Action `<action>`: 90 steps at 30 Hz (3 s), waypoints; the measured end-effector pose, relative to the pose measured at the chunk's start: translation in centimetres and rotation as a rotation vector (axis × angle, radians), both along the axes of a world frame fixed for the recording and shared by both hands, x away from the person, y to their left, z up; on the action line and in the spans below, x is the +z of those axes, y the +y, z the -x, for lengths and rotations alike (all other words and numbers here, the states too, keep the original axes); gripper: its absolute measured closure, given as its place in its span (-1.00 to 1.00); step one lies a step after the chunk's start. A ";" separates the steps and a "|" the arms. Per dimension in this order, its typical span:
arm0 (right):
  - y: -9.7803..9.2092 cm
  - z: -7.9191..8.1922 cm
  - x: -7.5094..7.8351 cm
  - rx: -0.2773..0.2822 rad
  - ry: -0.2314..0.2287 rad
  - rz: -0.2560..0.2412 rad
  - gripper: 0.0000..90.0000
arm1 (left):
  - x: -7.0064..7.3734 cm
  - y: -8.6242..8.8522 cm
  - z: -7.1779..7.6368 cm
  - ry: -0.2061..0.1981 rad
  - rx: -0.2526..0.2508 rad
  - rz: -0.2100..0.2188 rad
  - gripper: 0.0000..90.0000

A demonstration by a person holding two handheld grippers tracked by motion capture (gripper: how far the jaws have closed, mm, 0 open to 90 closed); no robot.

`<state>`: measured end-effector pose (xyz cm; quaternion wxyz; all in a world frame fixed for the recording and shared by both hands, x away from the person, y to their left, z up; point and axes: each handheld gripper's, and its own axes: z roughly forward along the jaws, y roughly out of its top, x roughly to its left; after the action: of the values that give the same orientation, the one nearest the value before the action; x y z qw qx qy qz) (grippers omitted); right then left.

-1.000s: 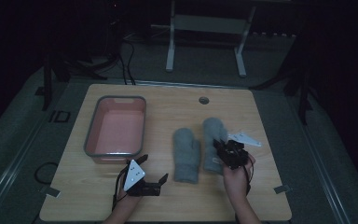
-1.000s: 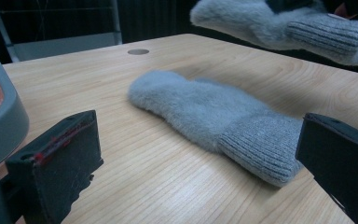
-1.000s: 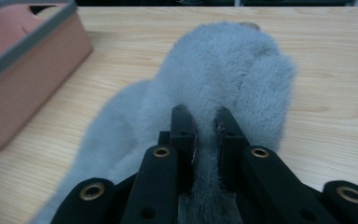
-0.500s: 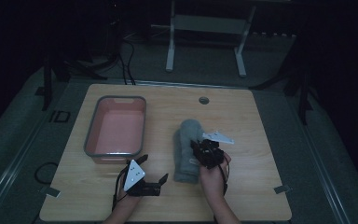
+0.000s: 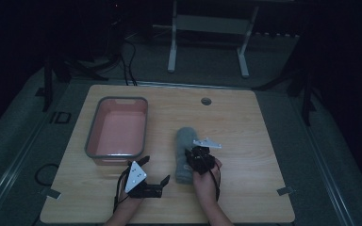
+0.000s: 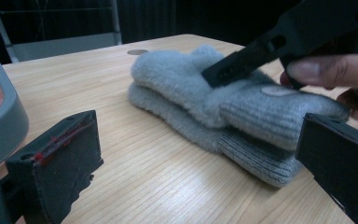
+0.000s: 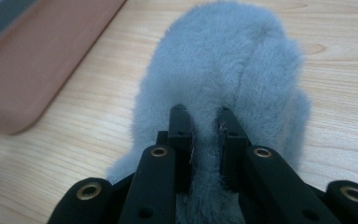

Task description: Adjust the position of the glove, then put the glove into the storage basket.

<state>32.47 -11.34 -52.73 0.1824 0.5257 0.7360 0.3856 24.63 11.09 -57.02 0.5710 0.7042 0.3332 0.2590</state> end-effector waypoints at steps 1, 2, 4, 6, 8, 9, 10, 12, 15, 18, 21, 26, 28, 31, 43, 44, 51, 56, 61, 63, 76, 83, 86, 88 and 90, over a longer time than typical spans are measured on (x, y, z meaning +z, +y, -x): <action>0.1 0.0 -0.1 0.004 0.004 -0.002 0.75 | 0.0 0.0 0.0 0.001 0.000 0.001 -0.99; 0.2 0.0 -0.1 0.009 0.008 -0.002 0.73 | 0.0 0.0 0.0 0.002 0.000 0.002 -0.99; 0.3 0.0 -0.1 0.016 0.002 0.010 0.72 | 0.0 0.0 0.0 0.003 0.000 0.002 -0.99; 0.1 -0.1 -0.2 0.015 0.009 -0.002 0.70 | 0.0 0.0 0.0 0.005 0.002 0.005 -0.99; 0.0 -0.1 -0.4 0.021 0.005 0.003 0.67 | 0.0 0.1 -0.1 0.007 0.003 0.006 -0.99; 0.0 0.0 -0.4 0.028 0.002 0.004 0.63 | 0.0 0.1 -0.1 0.008 0.003 0.006 -0.99; 0.0 0.0 -0.4 0.040 0.001 0.001 0.57 | 0.0 0.0 -0.1 0.007 0.004 0.005 -0.99; 0.0 0.0 -0.3 0.052 -0.006 -0.003 0.48 | 0.0 0.0 0.0 0.006 0.004 0.001 -0.99; -0.6 0.0 0.7 0.126 -0.053 0.008 0.10 | 0.0 0.0 -0.1 0.016 -0.003 -0.001 -0.99; -1.8 0.3 1.5 0.154 -0.087 0.007 -0.08 | 0.0 0.3 -0.4 0.036 -0.003 0.028 -0.99; -3.3 0.3 2.1 0.170 -0.080 0.001 -0.17 | 0.1 0.2 -0.5 0.052 -0.004 0.021 -0.99; -5.9 0.6 2.9 0.252 -0.090 0.033 -0.68 | 1.1 -0.7 0.0 0.060 -0.051 -0.030 -0.99; -6.7 0.7 3.1 0.279 -0.100 0.034 -0.71 | 1.7 -1.1 0.1 0.064 -0.069 -0.070 -0.99; -7.4 1.1 3.2 0.329 -0.183 0.073 -0.72 | 2.9 -1.7 0.2 0.084 -0.102 -0.087 -0.99; -7.7 0.5 3.4 0.323 -0.266 0.054 -0.68 | 6.6 -3.3 -3.3 0.185 -0.130 -0.082 -0.99; -7.7 0.4 3.5 0.325 -0.282 0.051 -0.65 | 6.9 -3.6 -3.8 0.175 -0.121 -0.088 -0.99; -7.2 -0.2 3.1 0.322 -0.353 0.066 -0.72 | 6.8 -3.9 -5.7 0.193 -0.094 -0.074 -0.99; -7.2 -1.2 2.5 0.320 -0.304 0.028 -0.72 | 6.4 -3.9 -6.3 0.213 -0.084 -0.085 -0.99; -6.8 -1.9 1.8 0.345 -0.202 -0.009 -0.66 | 5.8 -4.4 -7.0 0.251 -0.070 -0.094 -0.99; -6.8 -2.0 1.8 0.329 -0.157 -0.028 -0.56 | 5.7 -4.7 -7.3 0.259 -0.069 -0.112 -0.99; -6.7 -2.5 0.2 0.272 -0.106 -0.079 -0.53 | 4.4 -6.1 -9.9 0.357 0.010 -0.162 -0.68; -6.7 -3.2 -1.4 0.283 -0.007 -0.074 -0.35 | 3.1 -6.6 -10.9 0.471 0.009 -0.202 -0.67; -7.0 -3.1 -2.1 0.285 0.025 -0.087 -0.34 | 2.6 -6.7 -11.1 0.514 -0.006 -0.196 -0.67; -7.1 -3.1 -2.4 0.273 0.045 -0.084 -0.35 | 2.2 -6.8 -11.4 0.538 -0.016 -0.190 -0.67; -7.2 -3.2 -2.7 0.256 0.077 -0.086 -0.33 | 1.8 -6.9 -11.6 0.562 -0.021 -0.173 -0.67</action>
<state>35.70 -18.49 -55.46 0.0808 0.4492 0.7863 0.4164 36.24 4.19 -55.21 0.3970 0.7978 0.4475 0.0753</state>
